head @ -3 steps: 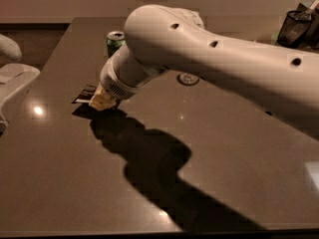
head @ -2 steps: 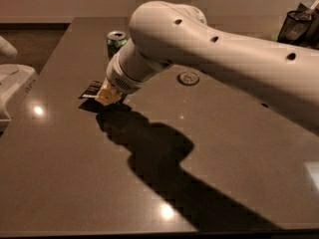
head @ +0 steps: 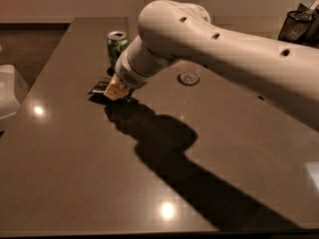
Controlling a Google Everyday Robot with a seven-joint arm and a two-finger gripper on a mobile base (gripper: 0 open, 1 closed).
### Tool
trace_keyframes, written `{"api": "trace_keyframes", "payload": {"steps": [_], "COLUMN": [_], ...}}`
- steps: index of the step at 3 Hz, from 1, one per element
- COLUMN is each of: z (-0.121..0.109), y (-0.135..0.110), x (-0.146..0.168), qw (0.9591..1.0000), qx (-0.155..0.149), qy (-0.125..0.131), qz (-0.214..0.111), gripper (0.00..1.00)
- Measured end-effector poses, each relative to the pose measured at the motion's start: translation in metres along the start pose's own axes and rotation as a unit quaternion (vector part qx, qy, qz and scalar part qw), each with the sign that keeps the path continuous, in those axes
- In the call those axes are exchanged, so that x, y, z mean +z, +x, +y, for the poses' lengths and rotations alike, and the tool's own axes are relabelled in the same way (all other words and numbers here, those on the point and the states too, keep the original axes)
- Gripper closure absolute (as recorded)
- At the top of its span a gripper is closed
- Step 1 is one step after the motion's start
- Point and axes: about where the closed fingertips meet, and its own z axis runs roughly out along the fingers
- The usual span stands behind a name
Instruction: Move rxbar chocolate near green can
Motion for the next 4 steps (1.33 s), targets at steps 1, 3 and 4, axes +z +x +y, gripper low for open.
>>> {"api": "trace_keyframes", "payload": {"steps": [1,3,4], "z": [-0.01,-0.025,-0.029], "y": [0.006,0.013,0.016], "x": [0.002,0.004,0.005], "qw": [1.0,0.9998,0.9997], "qx": [0.005,0.011,0.013], "qy": [0.004,0.016,0.019], "qz": [0.005,0.01,0.01], "gripper": [0.64,0.19,0.0]}}
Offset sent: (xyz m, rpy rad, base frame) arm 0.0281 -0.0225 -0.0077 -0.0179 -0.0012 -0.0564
